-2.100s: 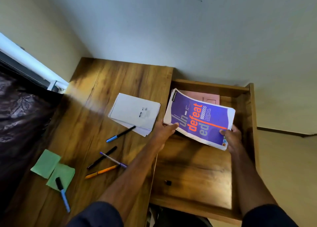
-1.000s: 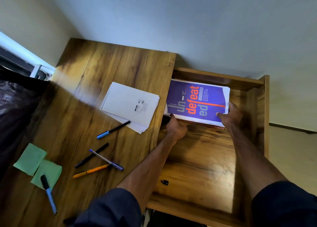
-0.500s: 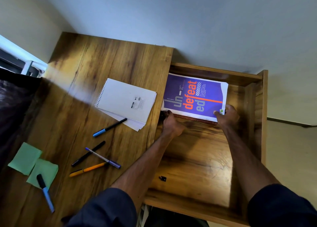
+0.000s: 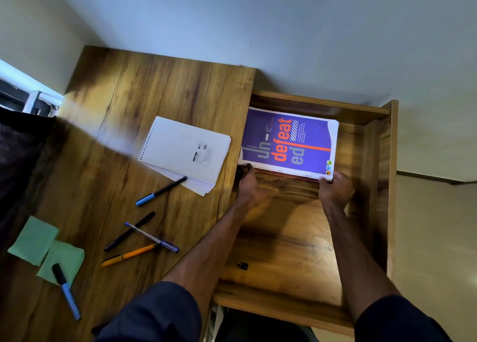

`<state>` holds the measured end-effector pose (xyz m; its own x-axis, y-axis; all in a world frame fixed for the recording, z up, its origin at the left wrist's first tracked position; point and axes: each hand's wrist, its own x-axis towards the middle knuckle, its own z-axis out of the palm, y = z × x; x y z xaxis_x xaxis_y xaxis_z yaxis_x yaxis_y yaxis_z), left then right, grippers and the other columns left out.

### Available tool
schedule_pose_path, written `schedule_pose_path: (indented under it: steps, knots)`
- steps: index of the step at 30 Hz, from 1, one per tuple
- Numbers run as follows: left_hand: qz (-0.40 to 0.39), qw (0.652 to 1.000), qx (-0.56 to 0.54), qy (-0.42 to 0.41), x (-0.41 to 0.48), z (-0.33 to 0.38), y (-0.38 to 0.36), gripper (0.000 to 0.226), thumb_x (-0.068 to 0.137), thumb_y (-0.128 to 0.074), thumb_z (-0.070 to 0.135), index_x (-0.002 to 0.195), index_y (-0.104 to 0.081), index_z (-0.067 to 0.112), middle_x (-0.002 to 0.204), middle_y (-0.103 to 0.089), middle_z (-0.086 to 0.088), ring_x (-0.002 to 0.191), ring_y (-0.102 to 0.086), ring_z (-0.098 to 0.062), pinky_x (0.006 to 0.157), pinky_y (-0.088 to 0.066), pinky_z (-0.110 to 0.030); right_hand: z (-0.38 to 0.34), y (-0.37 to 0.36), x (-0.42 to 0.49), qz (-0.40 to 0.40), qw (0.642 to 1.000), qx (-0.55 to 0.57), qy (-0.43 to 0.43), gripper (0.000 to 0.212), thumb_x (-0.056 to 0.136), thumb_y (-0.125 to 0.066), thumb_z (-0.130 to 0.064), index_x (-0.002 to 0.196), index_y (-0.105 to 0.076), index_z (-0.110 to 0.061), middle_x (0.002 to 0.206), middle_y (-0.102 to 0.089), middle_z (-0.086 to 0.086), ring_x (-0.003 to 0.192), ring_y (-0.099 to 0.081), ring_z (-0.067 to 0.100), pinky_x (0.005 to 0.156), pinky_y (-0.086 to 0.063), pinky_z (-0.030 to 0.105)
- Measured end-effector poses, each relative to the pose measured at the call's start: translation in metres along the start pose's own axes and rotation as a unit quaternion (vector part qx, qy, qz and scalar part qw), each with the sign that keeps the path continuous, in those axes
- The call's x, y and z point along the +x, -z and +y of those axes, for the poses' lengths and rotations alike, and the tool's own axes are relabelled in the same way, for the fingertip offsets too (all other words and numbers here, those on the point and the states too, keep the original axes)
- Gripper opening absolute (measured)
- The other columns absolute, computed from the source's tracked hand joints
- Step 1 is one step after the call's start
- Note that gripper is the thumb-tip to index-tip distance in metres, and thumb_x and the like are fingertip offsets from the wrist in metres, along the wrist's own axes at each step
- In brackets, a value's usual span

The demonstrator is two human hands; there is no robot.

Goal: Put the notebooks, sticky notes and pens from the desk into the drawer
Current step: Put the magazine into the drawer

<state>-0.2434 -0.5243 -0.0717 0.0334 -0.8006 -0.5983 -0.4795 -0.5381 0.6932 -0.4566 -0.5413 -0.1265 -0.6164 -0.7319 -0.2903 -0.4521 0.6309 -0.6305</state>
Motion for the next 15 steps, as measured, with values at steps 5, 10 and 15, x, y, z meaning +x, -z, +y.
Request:
schedule_pose_path:
  steps: [5, 10, 15]
  knots:
    - [0.022, 0.999, -0.033, 0.012, 0.0, -0.003, -0.002, 0.096, 0.078, -0.085, 0.019, 0.153, -0.025, 0.018, 0.144, -0.051, -0.006, 0.137, -0.047, -0.025, 0.108, -0.042, -0.038, 0.014, -0.002, -0.007, 0.002, 0.997, 0.055, -0.051, 0.023, 0.085, -0.077, -0.013, 0.104, -0.073, 0.0, 0.099, -0.077, 0.014, 0.082, -0.071, 0.021, 0.076, -0.051, 0.027]
    - [0.03, 0.997, -0.062, 0.019, 0.002, -0.003, -0.001, 0.087, 0.08, -0.081, 0.011, 0.151, -0.03, 0.017, 0.141, -0.054, -0.006, 0.136, -0.047, -0.023, 0.107, -0.043, -0.037, 0.011, -0.007, -0.004, 0.007, 0.976, 0.165, -0.139, 0.022, 0.082, -0.078, -0.004, 0.102, -0.07, 0.001, 0.089, -0.074, 0.016, 0.068, -0.069, 0.025, 0.064, -0.062, 0.039]
    - [0.013, 0.997, -0.072, 0.02, 0.002, -0.007, 0.002, 0.083, 0.084, -0.074, 0.004, 0.152, -0.028, 0.019, 0.141, -0.052, -0.004, 0.136, -0.046, -0.022, 0.1, -0.042, -0.031, 0.008, -0.009, -0.004, 0.021, 0.966, 0.192, -0.169, 0.028, 0.081, -0.08, -0.006, 0.107, -0.071, -0.001, 0.086, -0.072, 0.01, 0.067, -0.07, 0.021, 0.058, -0.057, 0.026]
